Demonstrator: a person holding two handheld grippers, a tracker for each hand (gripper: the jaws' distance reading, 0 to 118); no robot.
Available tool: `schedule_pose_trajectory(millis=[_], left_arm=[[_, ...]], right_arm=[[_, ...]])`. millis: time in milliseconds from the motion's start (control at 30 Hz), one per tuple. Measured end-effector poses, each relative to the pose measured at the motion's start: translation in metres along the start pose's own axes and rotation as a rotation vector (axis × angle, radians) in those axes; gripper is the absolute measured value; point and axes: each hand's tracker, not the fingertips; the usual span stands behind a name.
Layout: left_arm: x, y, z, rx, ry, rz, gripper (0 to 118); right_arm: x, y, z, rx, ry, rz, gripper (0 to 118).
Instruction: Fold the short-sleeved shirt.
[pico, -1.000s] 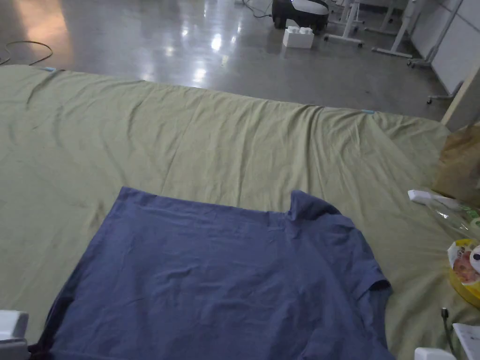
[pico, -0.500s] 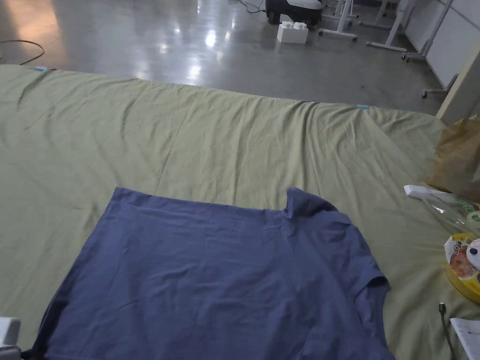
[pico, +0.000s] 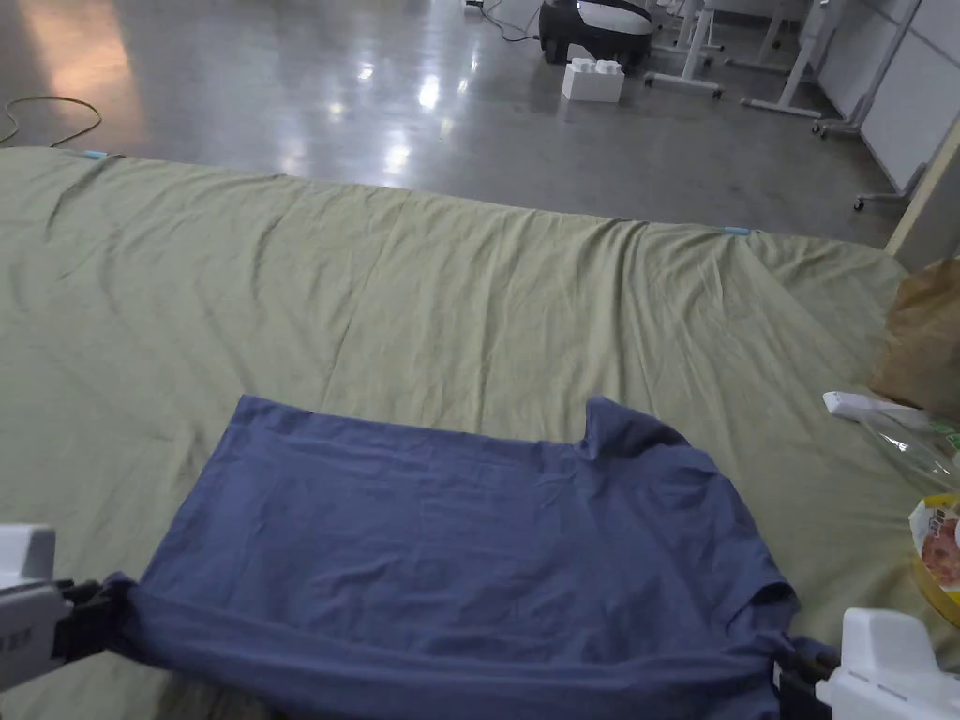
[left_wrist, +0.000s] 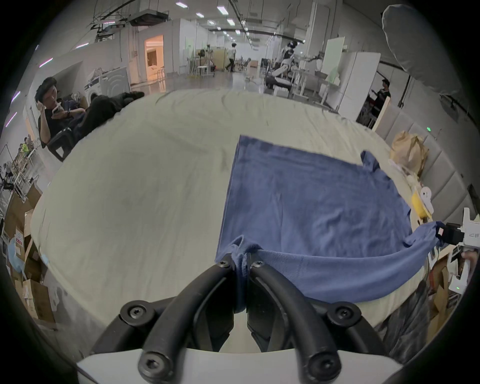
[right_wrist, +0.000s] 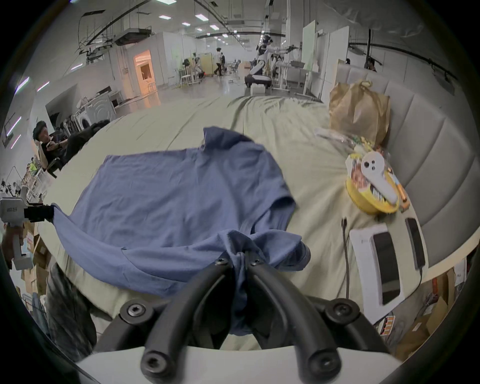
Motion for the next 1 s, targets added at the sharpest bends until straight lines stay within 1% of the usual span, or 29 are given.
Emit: schedule_pose_trajectory(millis=[200,267,367,467,600,700,767,800,833,900,933,1000], left_arm=[[0.008,0.041,-0.045,0.021,0.013,-0.006,7],[0.011,0.049,-0.063,0.02,0.023,-0.011,7],[0.016,0.055,-0.089,0.016,0.023,-0.013,7],[0.021,0.056,-0.114,-0.012,0.05,-0.044,7],[0.021,0.056,-0.132,-0.044,0.056,-0.036,7],[0.019,0.055,-0.133,-0.048,0.051,-0.02,8],[0.019,0.055,-0.126,-0.038,0.047,-0.007,11],[0.019,0.056,-0.121,-0.022,0.047,0.001,15],[0.02,0.057,-0.113,0.001,0.041,0.007,17],[0.024,0.061,-0.096,0.063,0.017,0.017,25],[0.027,0.062,-0.088,0.097,0.006,0.013,35],[0.034,0.066,-0.07,0.182,-0.006,-0.009,43]], right_arm=[[0.006,0.033,-0.044,0.01,-0.037,-0.027,7],[0.009,0.038,-0.065,-0.012,-0.045,-0.035,7],[0.01,0.04,-0.092,-0.034,-0.066,-0.043,7],[0.011,0.038,-0.117,-0.048,-0.073,-0.04,8],[0.009,0.037,-0.135,-0.067,-0.076,-0.028,10],[0.001,0.036,-0.129,-0.044,-0.093,0.0,29],[0.004,0.037,-0.122,-0.008,-0.113,0.01,50],[0.004,0.039,-0.116,0.031,-0.124,0.01,61],[0.002,0.042,-0.108,0.083,-0.132,0.003,70],[0.0,0.048,-0.092,0.185,-0.139,-0.007,71],[-0.003,0.052,-0.084,0.231,-0.141,-0.013,71],[-0.013,0.06,-0.063,0.336,-0.153,-0.033,74]])
